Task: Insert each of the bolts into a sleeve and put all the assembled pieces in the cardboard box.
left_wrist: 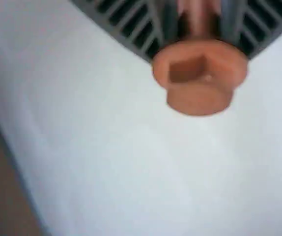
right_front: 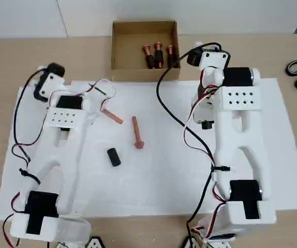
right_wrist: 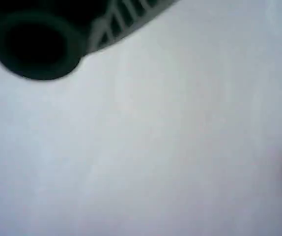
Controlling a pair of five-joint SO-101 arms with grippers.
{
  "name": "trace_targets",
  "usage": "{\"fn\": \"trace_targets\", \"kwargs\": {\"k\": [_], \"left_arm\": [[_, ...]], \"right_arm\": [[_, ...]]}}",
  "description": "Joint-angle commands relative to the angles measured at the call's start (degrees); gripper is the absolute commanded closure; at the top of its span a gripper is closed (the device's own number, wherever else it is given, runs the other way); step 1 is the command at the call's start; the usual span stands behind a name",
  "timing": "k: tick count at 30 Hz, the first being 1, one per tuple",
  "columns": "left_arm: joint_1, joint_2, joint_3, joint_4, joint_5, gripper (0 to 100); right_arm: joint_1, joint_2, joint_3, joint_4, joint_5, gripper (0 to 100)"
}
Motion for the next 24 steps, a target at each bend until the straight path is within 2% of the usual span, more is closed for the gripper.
{"fn": "trace_targets", "kwargs": {"k": [1, 4, 9, 19, 24], "left_arm": [[0.2, -0.4, -10.1, 17.4, -8.3, 99], [0.2, -0.4, -14.6, 28.1, -15.7, 99], [0.1, -0.4, -19.3, 36.7, -32.6, 99], [0.1, 0.1, -19.4, 37.5, -51.6, 99], [-0.3, 0.2, -18.6, 37.5, -53.0, 99]], "right_arm": [[-0.2, -3.1, -0.3, -0.5, 0.2, 99.5], [-0.3, -3.1, -0.3, -0.6, 0.2, 99.5], [-2.2, -3.1, -0.3, -0.6, 0.2, 99.5], [-2.4, -3.2, -0.3, -0.6, 0.3, 99.5], [-2.4, -3.2, -0.3, -0.6, 0.2, 99.5]]}}
